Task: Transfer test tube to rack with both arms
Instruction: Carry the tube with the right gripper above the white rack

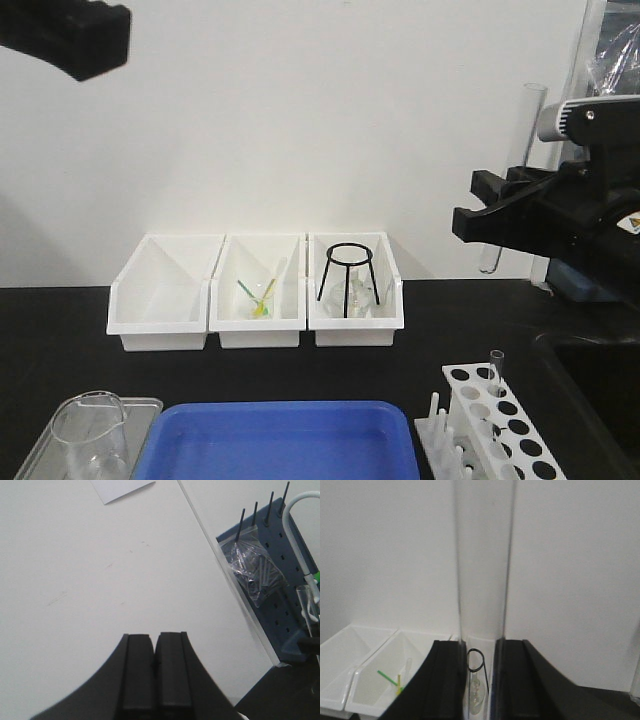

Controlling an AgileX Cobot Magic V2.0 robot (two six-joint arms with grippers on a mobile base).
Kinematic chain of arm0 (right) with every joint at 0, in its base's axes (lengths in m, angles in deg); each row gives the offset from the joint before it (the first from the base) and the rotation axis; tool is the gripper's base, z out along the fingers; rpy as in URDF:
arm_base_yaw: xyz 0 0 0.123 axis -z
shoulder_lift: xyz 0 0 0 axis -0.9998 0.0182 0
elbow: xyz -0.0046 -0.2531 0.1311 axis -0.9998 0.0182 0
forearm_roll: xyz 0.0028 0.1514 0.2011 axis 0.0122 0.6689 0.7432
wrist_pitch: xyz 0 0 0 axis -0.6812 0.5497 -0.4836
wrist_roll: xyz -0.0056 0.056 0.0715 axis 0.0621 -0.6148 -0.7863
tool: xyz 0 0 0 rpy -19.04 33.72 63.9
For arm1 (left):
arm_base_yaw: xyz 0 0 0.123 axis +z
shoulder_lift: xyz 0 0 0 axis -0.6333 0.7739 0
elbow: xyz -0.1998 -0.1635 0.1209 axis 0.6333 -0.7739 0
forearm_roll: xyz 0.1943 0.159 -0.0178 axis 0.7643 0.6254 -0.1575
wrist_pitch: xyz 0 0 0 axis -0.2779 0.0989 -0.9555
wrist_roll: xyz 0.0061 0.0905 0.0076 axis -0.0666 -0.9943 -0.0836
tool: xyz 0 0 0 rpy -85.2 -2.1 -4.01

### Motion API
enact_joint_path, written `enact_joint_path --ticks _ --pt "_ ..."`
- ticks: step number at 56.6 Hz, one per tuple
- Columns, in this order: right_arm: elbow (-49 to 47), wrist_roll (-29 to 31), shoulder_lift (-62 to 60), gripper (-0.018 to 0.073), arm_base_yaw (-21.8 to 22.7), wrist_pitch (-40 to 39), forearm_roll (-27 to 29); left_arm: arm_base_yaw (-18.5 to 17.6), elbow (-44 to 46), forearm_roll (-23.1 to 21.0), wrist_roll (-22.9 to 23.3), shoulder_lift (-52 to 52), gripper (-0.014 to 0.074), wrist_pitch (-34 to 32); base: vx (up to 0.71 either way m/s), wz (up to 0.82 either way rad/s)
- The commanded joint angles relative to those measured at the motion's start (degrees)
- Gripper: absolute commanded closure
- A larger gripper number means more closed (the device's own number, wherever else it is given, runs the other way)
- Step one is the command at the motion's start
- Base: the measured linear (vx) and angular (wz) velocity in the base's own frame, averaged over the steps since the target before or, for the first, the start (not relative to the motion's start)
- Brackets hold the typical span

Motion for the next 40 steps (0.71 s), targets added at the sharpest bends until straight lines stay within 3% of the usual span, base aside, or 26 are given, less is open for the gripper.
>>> enact_joint_path --ticks 1,9,17,40 --pt "0.8 -1.5 -1.6 0.0567 0.3 -9.4 -0.6 0.1 1.6 1.1 0.5 -2.2 0.0605 -2.6 0.0 0.0" --pt "5.6 -3.0 -1.6 0.0567 0.3 -11.5 -1.8 0.1 1.6 1.1 0.5 -2.8 0.0605 -1.9 0.0 0.0" --pt "10.2 -4.7 -1.6 0.0567 0.3 -14.7 -6.5 0.1 1.6 1.2 0.5 -3.5 0.0605 -0.2 0.0 0.0" --pt "17.1 -24.9 3.0 0.0567 0.3 -24.6 -25.3 0.1 1.6 1.2 0.5 -3.5 0.0605 0.2 0.0 0.0"
